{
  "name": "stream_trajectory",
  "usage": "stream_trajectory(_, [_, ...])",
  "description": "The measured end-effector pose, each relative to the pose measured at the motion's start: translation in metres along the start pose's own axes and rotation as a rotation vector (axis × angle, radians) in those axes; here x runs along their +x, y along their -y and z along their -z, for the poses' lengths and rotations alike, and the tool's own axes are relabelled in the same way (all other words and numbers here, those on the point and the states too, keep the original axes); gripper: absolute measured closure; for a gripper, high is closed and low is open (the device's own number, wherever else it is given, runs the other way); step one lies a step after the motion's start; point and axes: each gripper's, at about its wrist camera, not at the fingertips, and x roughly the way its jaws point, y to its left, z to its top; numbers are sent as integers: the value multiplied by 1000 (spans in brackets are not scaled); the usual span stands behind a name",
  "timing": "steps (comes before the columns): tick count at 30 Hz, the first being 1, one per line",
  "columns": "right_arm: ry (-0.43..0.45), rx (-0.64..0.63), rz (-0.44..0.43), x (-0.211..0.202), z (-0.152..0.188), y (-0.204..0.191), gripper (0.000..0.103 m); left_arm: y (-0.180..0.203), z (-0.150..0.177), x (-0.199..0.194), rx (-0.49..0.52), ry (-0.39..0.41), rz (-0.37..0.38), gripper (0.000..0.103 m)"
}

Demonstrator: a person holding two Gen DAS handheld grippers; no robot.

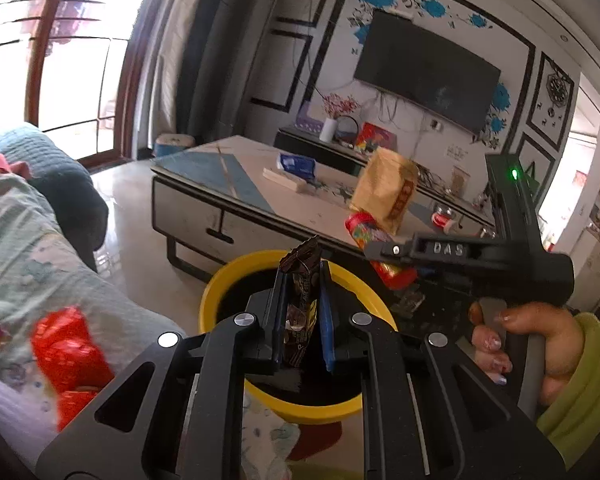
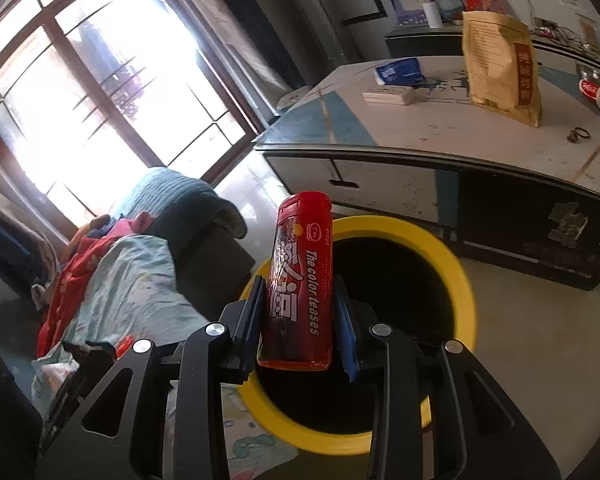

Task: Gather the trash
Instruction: 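Carry the wrapper and red tube in both tools over the bin, then open the left tool over the bin while the right tool releases the red tube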

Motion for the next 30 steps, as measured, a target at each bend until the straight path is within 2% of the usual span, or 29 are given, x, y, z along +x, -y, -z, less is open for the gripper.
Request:
stream_trajectory(11, [-51,30,15,15,0,17,72,14,19,44,1,-107,51,94])
stream_trajectory(18, [-67,71,20,23,1,27,69,11,30,66,-21,-171,50,92])
stream_trajectory(19, [-65,79,24,24,1,29,69,10,31,68,-24,-178,48,89])
stream_trajectory(20, [-62,84,24,23,1,31,64,10,31,69,-28,-182,48,81])
stream_trajectory(21, [-53,92,27,22,1,33,58,10,32,70,-32,-187,48,68])
stream_trajectory(28, [-22,116,52,15,-1,37,49,15,33,70,-24,-195,46,41])
stream_trajectory(30, [-11,113,61,13,-2,37,45,15,33,65,-26,-194,34,28])
